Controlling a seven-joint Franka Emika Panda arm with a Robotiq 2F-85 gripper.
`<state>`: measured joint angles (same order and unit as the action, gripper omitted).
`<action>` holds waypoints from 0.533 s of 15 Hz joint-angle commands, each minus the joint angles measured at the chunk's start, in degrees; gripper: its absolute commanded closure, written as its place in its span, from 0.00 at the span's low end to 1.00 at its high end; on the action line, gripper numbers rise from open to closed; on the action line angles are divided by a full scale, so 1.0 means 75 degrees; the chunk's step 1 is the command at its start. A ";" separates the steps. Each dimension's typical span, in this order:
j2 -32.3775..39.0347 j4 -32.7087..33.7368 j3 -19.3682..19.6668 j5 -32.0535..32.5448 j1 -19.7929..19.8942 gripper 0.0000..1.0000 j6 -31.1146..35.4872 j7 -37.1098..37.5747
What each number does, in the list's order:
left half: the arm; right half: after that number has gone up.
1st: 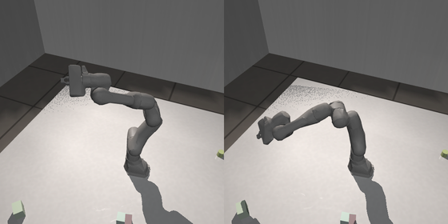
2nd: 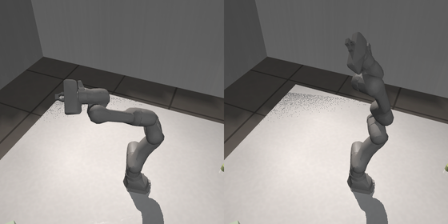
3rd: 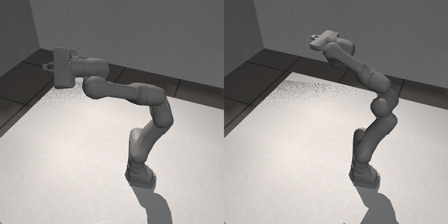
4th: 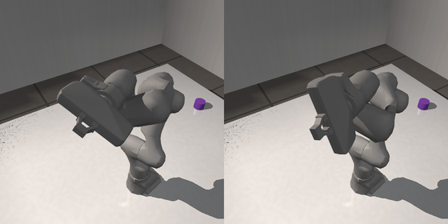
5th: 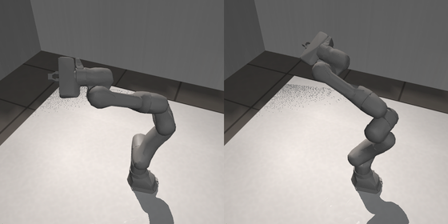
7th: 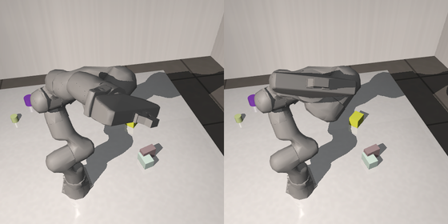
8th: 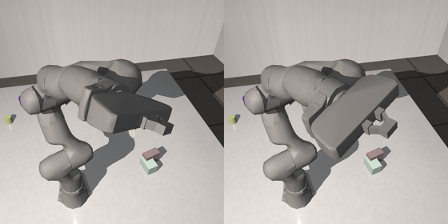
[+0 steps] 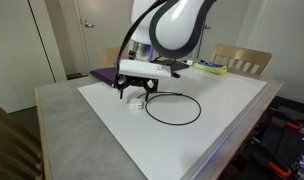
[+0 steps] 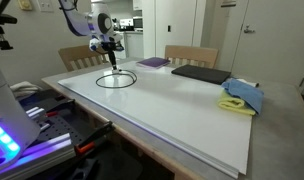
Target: Unwind the charging cable
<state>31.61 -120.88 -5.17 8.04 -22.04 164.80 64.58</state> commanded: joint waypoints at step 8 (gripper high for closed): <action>0.0021 0.0111 -0.0764 -0.2068 0.0805 0.00 0.0211 -0.2959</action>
<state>33.50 -120.42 -10.23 -5.12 -16.86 169.87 47.81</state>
